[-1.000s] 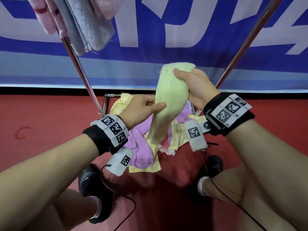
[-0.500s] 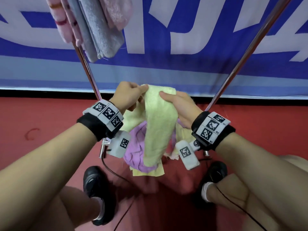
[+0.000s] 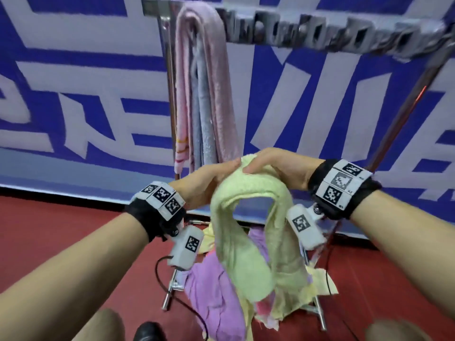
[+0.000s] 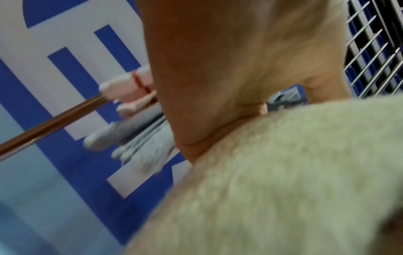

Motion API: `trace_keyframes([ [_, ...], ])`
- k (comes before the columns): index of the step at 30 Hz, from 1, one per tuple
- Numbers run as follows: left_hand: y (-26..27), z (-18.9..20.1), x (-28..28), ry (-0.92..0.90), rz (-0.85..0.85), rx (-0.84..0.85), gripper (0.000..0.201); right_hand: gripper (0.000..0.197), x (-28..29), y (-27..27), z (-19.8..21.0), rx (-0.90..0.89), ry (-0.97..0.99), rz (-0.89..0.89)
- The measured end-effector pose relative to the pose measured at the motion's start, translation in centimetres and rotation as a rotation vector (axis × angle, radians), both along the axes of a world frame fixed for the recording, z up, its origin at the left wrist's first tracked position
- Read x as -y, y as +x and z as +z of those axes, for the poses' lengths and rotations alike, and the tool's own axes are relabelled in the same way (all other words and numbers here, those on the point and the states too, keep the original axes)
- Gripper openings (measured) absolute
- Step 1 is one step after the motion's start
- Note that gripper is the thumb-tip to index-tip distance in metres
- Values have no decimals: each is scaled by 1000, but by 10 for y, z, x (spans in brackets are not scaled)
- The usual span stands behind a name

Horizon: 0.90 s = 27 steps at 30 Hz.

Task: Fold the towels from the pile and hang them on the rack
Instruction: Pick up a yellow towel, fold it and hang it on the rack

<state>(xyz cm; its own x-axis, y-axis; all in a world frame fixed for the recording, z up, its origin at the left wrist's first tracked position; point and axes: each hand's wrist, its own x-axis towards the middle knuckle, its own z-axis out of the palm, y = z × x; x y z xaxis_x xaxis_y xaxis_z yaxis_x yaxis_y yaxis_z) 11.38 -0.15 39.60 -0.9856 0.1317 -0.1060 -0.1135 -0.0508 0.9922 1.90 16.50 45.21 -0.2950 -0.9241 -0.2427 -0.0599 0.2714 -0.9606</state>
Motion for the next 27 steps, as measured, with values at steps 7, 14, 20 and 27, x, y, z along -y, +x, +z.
trace_keyframes([
  [7,17,126,45,-66,167,-293,42,28,28,-9,101,-15,-230,-88],
  [14,-7,246,86,-180,434,-501,26,26,70,-29,119,-48,-418,-318],
  [20,-28,274,100,-243,523,-499,25,39,89,-64,99,-71,-430,-570],
  [27,-78,239,143,-215,587,-310,23,35,100,-92,87,-79,-402,-637],
])
